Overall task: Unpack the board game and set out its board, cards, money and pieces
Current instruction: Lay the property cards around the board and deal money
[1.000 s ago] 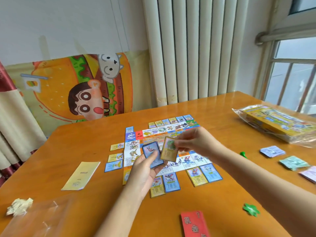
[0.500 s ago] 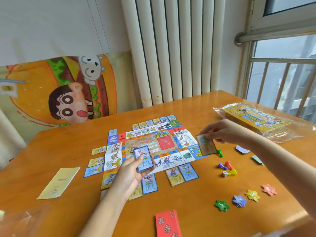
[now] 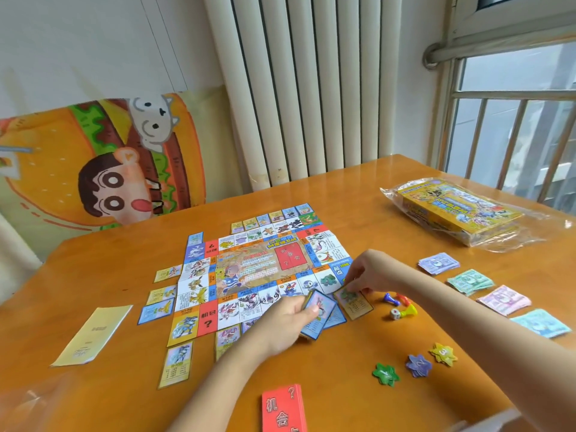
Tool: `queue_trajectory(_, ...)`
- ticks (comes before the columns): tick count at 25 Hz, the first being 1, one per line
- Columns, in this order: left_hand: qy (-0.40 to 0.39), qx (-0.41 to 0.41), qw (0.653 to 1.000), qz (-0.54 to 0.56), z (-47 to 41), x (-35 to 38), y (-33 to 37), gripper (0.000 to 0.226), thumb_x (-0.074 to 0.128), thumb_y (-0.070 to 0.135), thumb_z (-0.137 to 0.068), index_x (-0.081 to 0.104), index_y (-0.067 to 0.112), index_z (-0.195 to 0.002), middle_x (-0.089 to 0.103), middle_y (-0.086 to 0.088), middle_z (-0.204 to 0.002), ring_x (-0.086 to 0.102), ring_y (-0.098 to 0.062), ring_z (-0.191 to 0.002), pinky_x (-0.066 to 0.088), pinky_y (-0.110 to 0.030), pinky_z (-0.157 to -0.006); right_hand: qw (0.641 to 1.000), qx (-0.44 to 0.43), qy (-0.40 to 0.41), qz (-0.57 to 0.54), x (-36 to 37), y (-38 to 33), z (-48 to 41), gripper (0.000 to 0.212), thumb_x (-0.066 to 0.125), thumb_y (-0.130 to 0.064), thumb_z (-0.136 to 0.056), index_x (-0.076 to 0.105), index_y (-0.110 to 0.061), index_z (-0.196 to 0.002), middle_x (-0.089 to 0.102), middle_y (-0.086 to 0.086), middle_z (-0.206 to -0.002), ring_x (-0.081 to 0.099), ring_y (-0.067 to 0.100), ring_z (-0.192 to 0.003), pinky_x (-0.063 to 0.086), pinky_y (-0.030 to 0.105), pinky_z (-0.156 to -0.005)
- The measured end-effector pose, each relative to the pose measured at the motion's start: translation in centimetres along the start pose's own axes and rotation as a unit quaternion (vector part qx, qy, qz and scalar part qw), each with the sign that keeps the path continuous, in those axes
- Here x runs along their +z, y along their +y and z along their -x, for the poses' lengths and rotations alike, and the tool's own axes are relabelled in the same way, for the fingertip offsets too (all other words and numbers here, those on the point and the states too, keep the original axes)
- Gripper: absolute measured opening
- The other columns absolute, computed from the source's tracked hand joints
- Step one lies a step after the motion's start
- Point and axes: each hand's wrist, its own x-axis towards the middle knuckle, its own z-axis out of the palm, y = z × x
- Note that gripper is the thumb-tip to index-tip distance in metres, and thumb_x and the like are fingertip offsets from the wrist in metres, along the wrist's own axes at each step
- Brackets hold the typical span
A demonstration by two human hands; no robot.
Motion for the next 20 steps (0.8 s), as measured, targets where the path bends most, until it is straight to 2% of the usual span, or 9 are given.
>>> queue_trajectory(2,-0.005,-0.017,1.000,-0.011,0.0,0.0,-0.7,0.067,0.044,0.069,-0.077,0.055,0.004,-0.090,0.048,0.000,-0.084,0.044,-0.011,-0.077,0.035,-0.033,-0.072,1.000,-0.001,0.010,0.000,0.2,0.0,0.1,0.015,0.073,-0.022,-0.082,0.073,-0.015,-0.095,0.068,-0.003,-0.078,0.059,0.007,-0.060,0.045,0.014,-0.053)
queue_trajectory(4,0.002,-0.027,0.999,-0.017,0.3,0.0,-0.8,0.050,0.046,0.057,-0.088,0.047,0.008,-0.078,0.043,0.000,-0.073,0.040,-0.012,-0.068,0.031,-0.031,-0.066,1.000,-0.001,0.021,0.004,0.4,0.0,0.3,0.015,0.074,-0.023,-0.082,0.072,-0.015,-0.094,0.071,0.002,-0.088,0.060,0.011,-0.067,0.047,0.018,-0.058)
queue_trajectory(6,0.009,-0.024,0.999,-0.021,0.3,0.0,-1.0,0.039,0.046,0.049,-0.093,0.043,0.015,-0.075,0.039,0.002,-0.069,0.036,-0.013,-0.064,0.029,-0.031,-0.065,1.000,0.000,0.028,0.006,0.7,-0.1,0.3,0.014,0.074,-0.025,-0.081,0.071,-0.016,-0.092,0.071,0.004,-0.091,0.059,0.012,-0.067,0.046,0.020,-0.058)
queue_trajectory(10,-0.001,-0.018,1.000,-0.001,0.5,-0.4,-0.9,0.043,0.047,0.049,-0.092,0.049,0.007,-0.083,0.041,-0.003,-0.078,0.037,-0.014,-0.070,0.029,-0.031,-0.068,0.999,0.011,0.041,0.000,1.2,-0.1,0.4,0.013,0.075,-0.026,-0.080,0.069,-0.017,-0.088,0.066,0.000,-0.082,0.056,0.010,-0.062,0.042,0.020,-0.053)
queue_trajectory(14,0.006,-0.021,1.000,0.006,0.7,-0.5,-0.8,0.034,0.046,0.040,-0.097,0.043,0.011,-0.080,0.038,-0.006,-0.078,0.035,-0.016,-0.070,0.029,-0.031,-0.067,0.998,0.016,0.058,0.008,1.5,-0.3,0.6,0.014,0.075,-0.024,-0.081,0.068,-0.016,-0.089,0.068,0.003,-0.091,0.056,0.011,-0.064,0.042,0.020,-0.053)
queue_trajectory(15,0.006,-0.018,1.000,0.012,0.7,-0.5,-0.6,0.033,0.045,0.038,-0.098,0.044,0.011,-0.080,0.042,-0.008,-0.077,0.039,-0.018,-0.068,0.032,-0.032,-0.067,0.998,0.016,0.059,0.007,1.5,-0.4,0.6,0.012,0.074,-0.024,-0.081,0.067,-0.017,-0.087,0.068,0.003,-0.089,0.055,0.010,-0.062,0.042,0.020,-0.052)
queue_trajectory(17,0.005,-0.010,0.998,0.061,1.0,-0.6,-0.1,0.030,0.044,0.034,-0.099,0.058,0.009,-0.091,0.066,-0.002,-0.087,0.062,-0.020,-0.079,0.045,-0.033,-0.077,0.998,0.019,0.059,0.003,1.5,-0.5,0.7,0.011,0.073,-0.022,-0.082,0.064,-0.018,-0.084,0.066,0.001,-0.085,0.055,0.009,-0.061,0.041,0.018,-0.049)
queue_trajectory(19,0.024,-0.011,0.995,0.095,1.1,-1.3,0.0,0.033,0.045,0.038,-0.098,0.064,0.012,-0.106,0.071,-0.001,-0.102,0.066,-0.017,-0.095,0.047,-0.031,-0.087,0.998,0.020,0.066,-0.005,1.5,-0.6,0.9,0.010,0.072,-0.022,-0.083,0.063,-0.017,-0.084,0.066,0.001,-0.085,0.056,0.011,-0.063,0.041,0.018,-0.049)
queue_trajectory(20,0.043,-0.015,0.995,0.091,1.1,-1.7,-0.2,0.038,0.046,0.044,-0.096,0.064,0.012,-0.107,0.070,-0.002,-0.101,0.065,-0.019,-0.095,0.045,-0.032,-0.088,0.997,0.019,0.072,-0.008,1.5,-0.7,1.1,0.010,0.072,-0.023,-0.084,0.064,-0.017,-0.085,0.066,0.002,-0.085,0.056,0.011,-0.064,0.042,0.019,-0.049)
